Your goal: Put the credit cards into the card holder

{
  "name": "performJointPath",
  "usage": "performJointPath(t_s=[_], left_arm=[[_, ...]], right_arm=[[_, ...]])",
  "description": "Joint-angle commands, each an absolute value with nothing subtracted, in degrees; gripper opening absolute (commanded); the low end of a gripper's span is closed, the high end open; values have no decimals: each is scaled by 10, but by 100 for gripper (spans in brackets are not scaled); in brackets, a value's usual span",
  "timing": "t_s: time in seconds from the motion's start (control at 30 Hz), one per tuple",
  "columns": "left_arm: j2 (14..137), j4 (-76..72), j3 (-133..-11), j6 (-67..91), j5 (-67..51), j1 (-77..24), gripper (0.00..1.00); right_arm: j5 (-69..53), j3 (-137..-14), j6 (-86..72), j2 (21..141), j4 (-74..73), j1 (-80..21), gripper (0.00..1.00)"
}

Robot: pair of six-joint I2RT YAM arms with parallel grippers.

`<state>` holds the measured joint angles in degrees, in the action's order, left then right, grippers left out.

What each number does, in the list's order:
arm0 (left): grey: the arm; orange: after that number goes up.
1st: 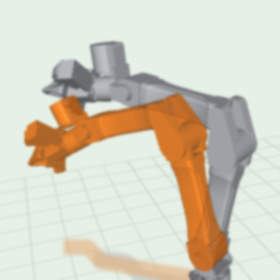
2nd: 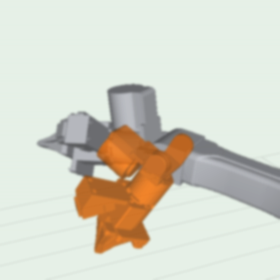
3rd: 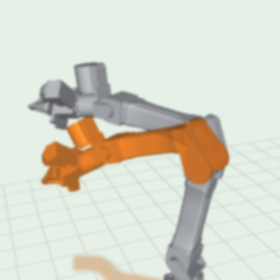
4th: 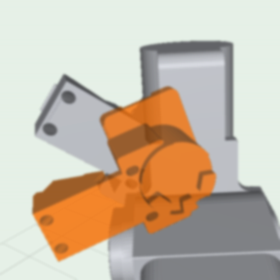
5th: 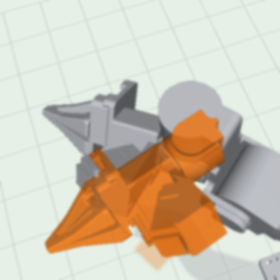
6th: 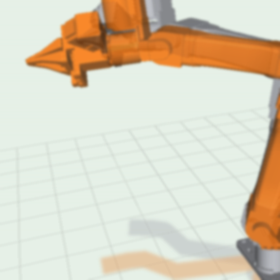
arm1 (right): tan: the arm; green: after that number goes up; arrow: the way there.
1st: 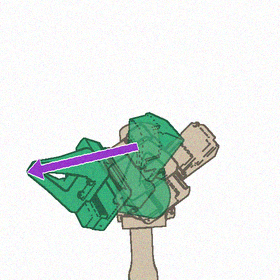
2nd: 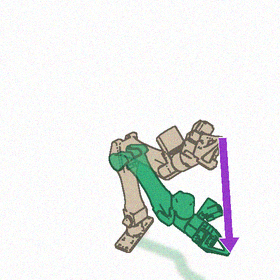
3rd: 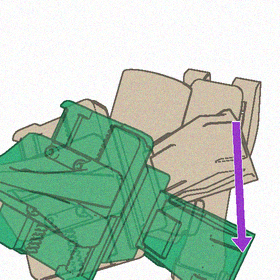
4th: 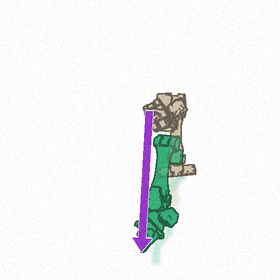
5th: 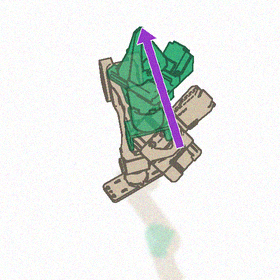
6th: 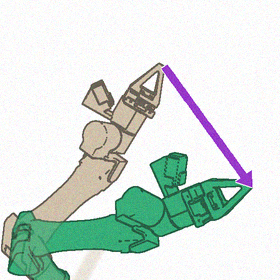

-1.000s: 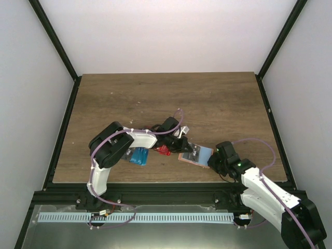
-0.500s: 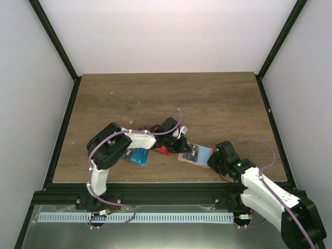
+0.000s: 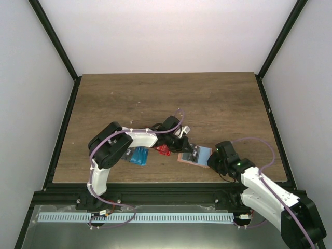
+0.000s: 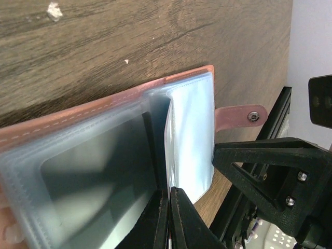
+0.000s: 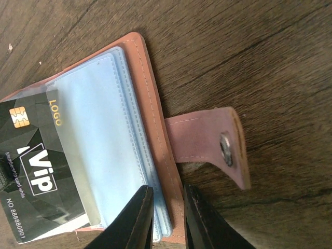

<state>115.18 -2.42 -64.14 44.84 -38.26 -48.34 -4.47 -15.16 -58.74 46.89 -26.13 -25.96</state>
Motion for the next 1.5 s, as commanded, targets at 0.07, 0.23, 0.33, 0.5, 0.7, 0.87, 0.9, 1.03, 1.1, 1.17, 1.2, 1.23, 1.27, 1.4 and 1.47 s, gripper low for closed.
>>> performJointPath(t_s=[0.07,0.23,0.33,0.5,0.7,0.87,0.9,1.03,1.1,1.17,1.2,1.23,1.27,1.4,1.47], left_arm=[[1184,4,-665,423,-405,-487,4],[1191,4,-670,422,-397,-486,4],[1193,4,-669,421,-395,-487,4],[1194,7,-668,419,-391,-487,4],[1195,7,-671,418,-391,-486,4],[1197,7,-672,418,-393,-486,4],[1197,7,-672,418,-392,-487,4],[1201,2,-673,422,-392,-487,4],[1202,-2,-672,427,-391,-487,4],[1203,-10,-670,434,-390,-488,4],[1204,-14,-670,436,-389,-488,4],[1205,-17,-670,438,-390,-488,4],[1206,-19,-670,440,-390,-489,4],[1212,-27,-672,448,-391,-494,4],[1214,-32,-672,452,-390,-495,4]], right_arm=[[-35,-172,-569,480,-264,-258,19],[1,-203,-554,474,-294,-258,21],[29,-219,-553,475,-315,-258,22],[47,-227,-561,490,-317,-258,19],[55,-229,-563,525,-312,-258,10],[29,-214,-559,539,-289,-257,8],[21,-211,-558,541,-282,-258,7],[-10,-196,-558,547,-258,-258,6],[-21,-191,-558,550,-251,-258,5],[-26,-189,-558,550,-247,-257,5],[-28,-188,-558,549,-246,-257,5],[-29,-187,-558,548,-245,-258,5],[-29,-187,-558,547,-245,-258,5],[-30,-185,-558,542,-244,-258,5],[-31,-185,-559,541,-243,-257,5]])
